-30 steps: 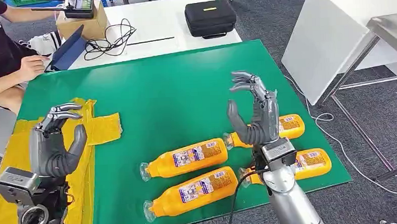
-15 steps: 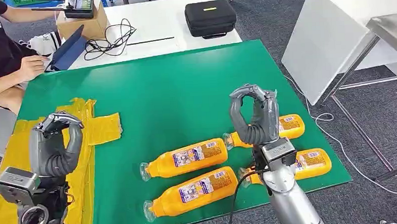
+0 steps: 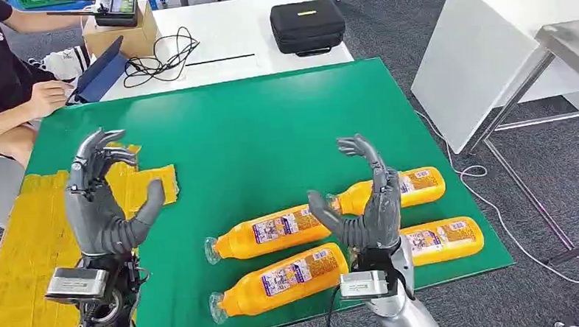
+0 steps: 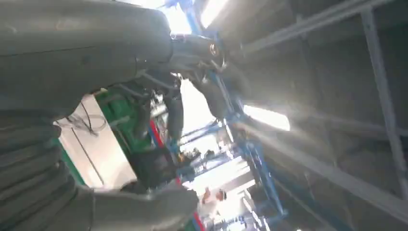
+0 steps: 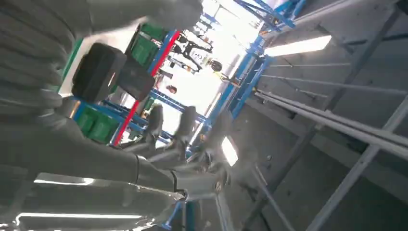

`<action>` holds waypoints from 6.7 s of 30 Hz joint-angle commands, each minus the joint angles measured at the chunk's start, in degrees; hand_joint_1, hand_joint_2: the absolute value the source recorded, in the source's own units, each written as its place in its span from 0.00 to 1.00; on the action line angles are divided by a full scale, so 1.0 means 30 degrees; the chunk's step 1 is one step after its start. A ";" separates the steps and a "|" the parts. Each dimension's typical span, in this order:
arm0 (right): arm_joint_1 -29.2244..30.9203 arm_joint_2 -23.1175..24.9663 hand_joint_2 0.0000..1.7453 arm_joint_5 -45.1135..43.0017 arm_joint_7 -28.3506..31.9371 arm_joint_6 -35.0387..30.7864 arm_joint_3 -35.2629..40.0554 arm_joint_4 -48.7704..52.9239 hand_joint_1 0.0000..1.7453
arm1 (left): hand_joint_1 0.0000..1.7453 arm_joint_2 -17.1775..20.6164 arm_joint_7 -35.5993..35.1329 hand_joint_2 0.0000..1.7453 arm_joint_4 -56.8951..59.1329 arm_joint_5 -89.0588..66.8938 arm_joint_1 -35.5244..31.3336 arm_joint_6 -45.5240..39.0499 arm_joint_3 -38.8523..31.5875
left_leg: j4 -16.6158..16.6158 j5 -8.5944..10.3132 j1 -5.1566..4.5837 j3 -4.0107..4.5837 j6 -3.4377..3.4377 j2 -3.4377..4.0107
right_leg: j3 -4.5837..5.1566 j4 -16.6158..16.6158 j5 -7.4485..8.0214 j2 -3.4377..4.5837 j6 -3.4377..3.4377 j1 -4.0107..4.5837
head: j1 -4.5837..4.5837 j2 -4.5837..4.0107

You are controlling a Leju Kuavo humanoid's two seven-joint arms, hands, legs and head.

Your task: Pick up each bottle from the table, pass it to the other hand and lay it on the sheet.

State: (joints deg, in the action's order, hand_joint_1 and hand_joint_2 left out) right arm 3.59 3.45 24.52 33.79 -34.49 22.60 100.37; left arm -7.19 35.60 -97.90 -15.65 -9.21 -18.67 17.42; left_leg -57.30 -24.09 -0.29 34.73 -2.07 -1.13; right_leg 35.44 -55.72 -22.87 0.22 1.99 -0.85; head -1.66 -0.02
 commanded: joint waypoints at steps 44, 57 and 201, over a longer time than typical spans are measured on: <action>-0.6544 -0.8330 1.00 0.6084 -0.3222 1.6514 -1.6492 0.2615 0.00 | 0.00 -0.0375 -0.0149 1.00 0.3977 0.1342 0.0116 0.1855 -0.2692 | -0.0012 -0.0094 -0.0018 -0.0082 -0.0034 -0.0056 | -0.0121 0.0018 -0.0089 -0.0086 0.0018 -0.0016 | 0.0000 0.0000; -0.6102 -0.8435 1.00 0.6917 -0.3564 1.7921 -1.6089 0.1974 0.00 | 0.00 -0.0387 -0.0318 1.00 0.3694 0.1277 -0.0024 0.2008 -0.2782 | -0.0009 -0.0123 -0.0013 -0.0111 -0.0048 0.0008 | -0.0135 0.0032 -0.0086 -0.0028 0.0021 -0.0008 | 0.0007 0.0000; 0.3569 0.0824 1.00 -0.3500 -0.0737 0.7549 -0.4677 -1.0180 1.00 | 0.00 0.0911 -0.5006 1.00 0.7358 0.2020 -0.5160 1.0713 0.2574 | -0.0007 -0.0069 -0.0018 -0.0132 -0.0075 0.0062 | -0.0154 0.0008 -0.0056 0.0030 0.0049 -0.0021 | 0.0007 0.0000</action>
State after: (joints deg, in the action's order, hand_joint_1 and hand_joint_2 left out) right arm 9.57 6.16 15.19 31.15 -11.43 4.77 76.65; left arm -7.76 20.63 -77.79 -11.10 -20.54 11.21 20.31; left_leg -57.32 -24.21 -0.41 34.50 -2.41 -1.08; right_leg 35.14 -55.72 -22.98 0.25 2.23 -0.98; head -1.64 -0.02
